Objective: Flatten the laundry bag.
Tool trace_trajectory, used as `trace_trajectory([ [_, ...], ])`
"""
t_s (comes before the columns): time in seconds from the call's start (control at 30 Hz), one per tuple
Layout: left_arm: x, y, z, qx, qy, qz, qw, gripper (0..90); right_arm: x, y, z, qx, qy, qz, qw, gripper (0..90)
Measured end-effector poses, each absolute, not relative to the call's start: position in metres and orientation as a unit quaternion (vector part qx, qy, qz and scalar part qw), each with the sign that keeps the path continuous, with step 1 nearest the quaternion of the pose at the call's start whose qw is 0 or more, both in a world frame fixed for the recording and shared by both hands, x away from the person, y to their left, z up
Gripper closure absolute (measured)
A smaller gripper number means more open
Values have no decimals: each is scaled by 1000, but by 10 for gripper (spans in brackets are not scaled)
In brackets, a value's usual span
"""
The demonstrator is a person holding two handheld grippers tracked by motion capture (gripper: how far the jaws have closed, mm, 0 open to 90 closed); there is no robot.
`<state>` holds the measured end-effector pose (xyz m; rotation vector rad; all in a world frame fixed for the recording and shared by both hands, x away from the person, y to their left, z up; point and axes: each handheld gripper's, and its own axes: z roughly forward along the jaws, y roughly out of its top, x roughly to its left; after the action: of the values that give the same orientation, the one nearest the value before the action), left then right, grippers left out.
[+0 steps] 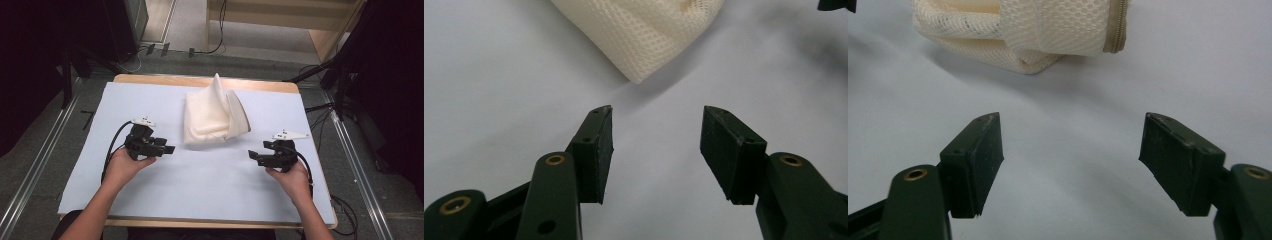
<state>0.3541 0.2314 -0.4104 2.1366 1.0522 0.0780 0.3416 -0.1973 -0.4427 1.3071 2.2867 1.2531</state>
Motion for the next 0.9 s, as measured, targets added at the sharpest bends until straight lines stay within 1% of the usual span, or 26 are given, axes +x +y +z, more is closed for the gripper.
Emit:
trace_trajectory([
  [0.1, 355, 231, -411, 834, 409, 32, 369, 456, 341, -197, -442, 443, 780, 427, 115, 290],
  [0.2, 357, 234, -413, 833, 411, 15, 369, 459, 342, -195, -443, 445, 781, 421, 121, 331],
  [0.53, 358, 236, -413, 829, 417, 15, 372, 462, 343, -195, -442, 438, 786, 427, 94, 471],
  [0.9, 358, 233, -414, 833, 414, 18, 366, 448, 345, -196, -439, 442, 782, 429, 93, 519],
])
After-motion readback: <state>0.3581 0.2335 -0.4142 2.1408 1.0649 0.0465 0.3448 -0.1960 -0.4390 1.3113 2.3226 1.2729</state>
